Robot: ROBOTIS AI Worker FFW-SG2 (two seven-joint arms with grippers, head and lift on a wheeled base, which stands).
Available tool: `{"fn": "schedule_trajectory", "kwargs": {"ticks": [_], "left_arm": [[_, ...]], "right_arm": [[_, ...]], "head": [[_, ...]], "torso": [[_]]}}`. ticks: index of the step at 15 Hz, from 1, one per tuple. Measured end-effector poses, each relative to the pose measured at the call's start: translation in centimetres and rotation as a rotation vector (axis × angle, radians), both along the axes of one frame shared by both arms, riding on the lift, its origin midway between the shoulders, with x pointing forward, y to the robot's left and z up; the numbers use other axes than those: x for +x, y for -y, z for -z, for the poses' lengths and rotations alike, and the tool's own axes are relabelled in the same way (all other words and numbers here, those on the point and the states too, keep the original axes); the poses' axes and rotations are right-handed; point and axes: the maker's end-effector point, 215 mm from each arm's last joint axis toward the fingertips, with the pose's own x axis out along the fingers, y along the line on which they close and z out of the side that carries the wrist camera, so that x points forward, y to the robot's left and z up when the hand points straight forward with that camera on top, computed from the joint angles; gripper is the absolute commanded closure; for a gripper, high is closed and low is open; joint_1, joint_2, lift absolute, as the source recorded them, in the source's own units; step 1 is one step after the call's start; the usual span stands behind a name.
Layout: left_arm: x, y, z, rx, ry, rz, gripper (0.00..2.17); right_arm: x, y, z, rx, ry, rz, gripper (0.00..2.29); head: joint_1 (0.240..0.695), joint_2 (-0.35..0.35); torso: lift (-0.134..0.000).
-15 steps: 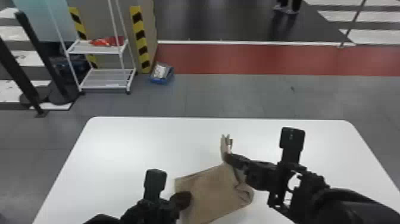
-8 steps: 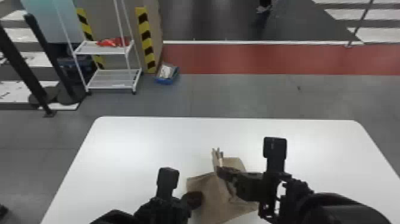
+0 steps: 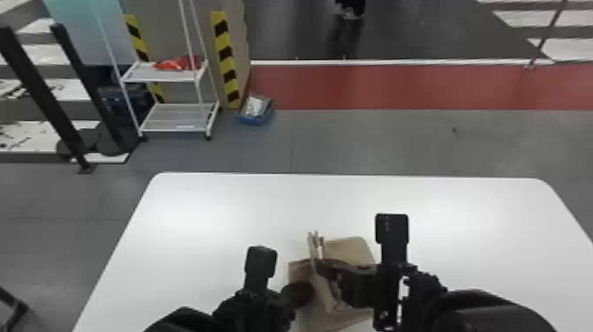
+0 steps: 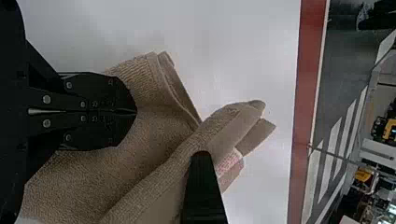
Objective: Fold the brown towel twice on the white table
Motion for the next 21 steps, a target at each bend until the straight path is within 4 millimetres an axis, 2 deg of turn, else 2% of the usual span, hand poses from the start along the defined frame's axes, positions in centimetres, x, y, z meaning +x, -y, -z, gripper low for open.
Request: {"fn": "schedule_trajectory", "kwargs": {"ticks": [8,9,10,11,15,18,21], "left_arm": [[0.1,0.1,0.1,-0.006,0.003,0.002,2.01],[0.1,0.0,0.1,-0.005,0.003,0.001,2.01],[0.1,0.0,0.1,-0.004,0.003,0.000,2.01],[0.1,0.0,0.2,-0.002,0.003,0.000,2.01],[0.0,0.0,0.3,0.000,0.001,0.001,2.01],[-0.1,-0.1,0.4,0.004,0.001,0.001,2.01],[-0.1,-0.8,-0.1,-0.001,0.011,-0.007,2.01]], "right_arm": [[-0.6,-1.5,2.7,-0.041,-0.026,-0.022,1.13],[-0.7,-1.5,2.9,-0.050,-0.032,-0.023,0.89],[-0.8,-1.5,3.1,-0.054,-0.038,-0.024,0.17],[-0.9,-1.6,3.3,-0.052,-0.043,-0.027,0.00],[-0.3,-3.1,0.6,0.075,0.044,-0.049,0.05],[-0.3,-2.7,-0.6,0.110,0.085,-0.024,0.05],[-1.2,-1.3,-1.7,0.128,0.109,-0.008,0.05]], "head": [[0.695,0.089],[0.695,0.089],[0.695,0.089],[0.695,0.090],[0.695,0.110],[0.695,0.107],[0.695,0.101]], "torso": [[0.000],[0.000],[0.000],[0.000],[0.000],[0.000],[0.000]]}}
